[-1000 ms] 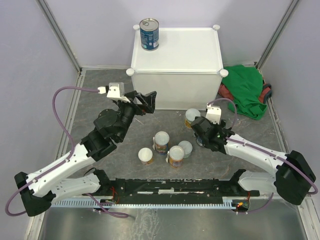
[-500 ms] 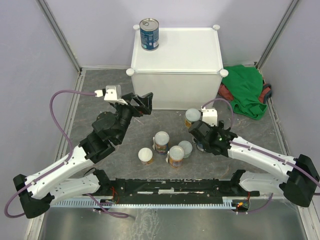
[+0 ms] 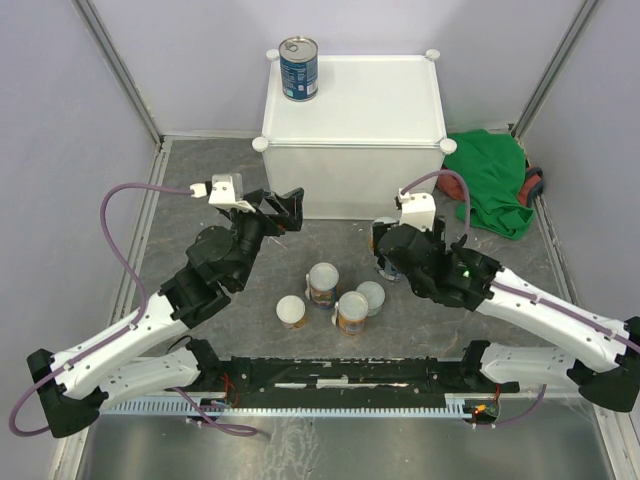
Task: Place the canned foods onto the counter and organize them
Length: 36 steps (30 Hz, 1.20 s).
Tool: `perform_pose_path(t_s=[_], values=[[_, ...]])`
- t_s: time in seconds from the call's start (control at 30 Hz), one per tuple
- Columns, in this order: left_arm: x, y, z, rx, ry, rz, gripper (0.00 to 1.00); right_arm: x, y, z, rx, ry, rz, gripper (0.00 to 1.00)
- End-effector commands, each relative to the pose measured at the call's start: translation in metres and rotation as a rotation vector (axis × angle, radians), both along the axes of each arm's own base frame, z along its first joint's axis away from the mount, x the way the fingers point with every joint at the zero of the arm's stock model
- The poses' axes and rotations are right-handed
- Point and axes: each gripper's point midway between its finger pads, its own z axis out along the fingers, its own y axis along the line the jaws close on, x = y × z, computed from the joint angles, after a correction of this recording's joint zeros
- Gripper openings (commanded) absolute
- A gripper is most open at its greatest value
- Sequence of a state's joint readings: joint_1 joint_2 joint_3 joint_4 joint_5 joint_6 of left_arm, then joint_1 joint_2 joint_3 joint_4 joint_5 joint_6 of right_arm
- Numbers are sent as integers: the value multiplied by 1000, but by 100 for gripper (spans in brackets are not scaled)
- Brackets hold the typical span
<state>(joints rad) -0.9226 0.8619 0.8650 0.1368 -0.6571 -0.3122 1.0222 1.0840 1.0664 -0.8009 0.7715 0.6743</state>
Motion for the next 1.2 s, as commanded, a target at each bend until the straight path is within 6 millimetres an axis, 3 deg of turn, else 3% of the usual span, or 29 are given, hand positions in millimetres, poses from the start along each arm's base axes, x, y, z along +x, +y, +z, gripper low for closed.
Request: perform_pose_path(t_s=[0.0, 0.6, 0.87, 1.17], values=[[-1, 10, 12, -26, -35, 38, 99, 14, 6, 91, 132, -200, -20, 1], [-9, 22, 12, -40, -33, 46, 99, 51, 50, 231, 183, -427, 21, 1], [-12, 27, 11, -39, -31, 44, 99, 90, 58, 268, 173, -488, -11, 1], [-12, 26, 6, -23, -27, 43, 99, 129, 59, 290, 206, -527, -32, 1]])
